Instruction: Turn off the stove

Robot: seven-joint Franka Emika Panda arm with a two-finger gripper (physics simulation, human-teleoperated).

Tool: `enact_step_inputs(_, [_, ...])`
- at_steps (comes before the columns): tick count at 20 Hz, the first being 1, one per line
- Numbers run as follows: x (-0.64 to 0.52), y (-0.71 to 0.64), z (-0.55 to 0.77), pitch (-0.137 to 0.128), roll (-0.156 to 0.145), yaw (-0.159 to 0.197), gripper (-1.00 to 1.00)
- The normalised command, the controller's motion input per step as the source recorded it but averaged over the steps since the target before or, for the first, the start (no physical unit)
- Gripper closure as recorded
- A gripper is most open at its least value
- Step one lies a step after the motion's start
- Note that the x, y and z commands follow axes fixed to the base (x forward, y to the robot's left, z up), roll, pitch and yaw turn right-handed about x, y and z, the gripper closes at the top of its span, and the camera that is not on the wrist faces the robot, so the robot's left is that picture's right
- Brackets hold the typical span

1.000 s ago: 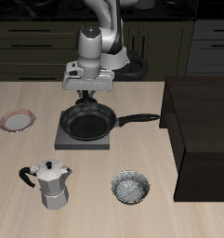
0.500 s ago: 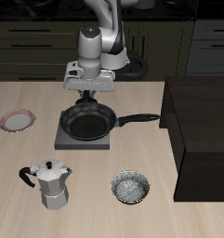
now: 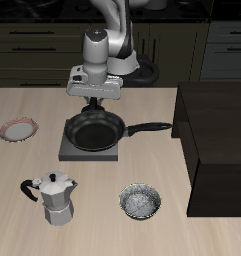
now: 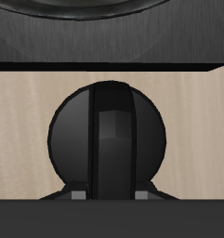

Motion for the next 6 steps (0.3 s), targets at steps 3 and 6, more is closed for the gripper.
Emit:
enact_step_inputs(3, [0.04, -0.04, 0.0, 0.013, -0.013, -0.036, 1.0])
enact_step_inputs(6, [0.03, -0.05, 0.02, -0.003, -0.021, -0.064, 1.0])
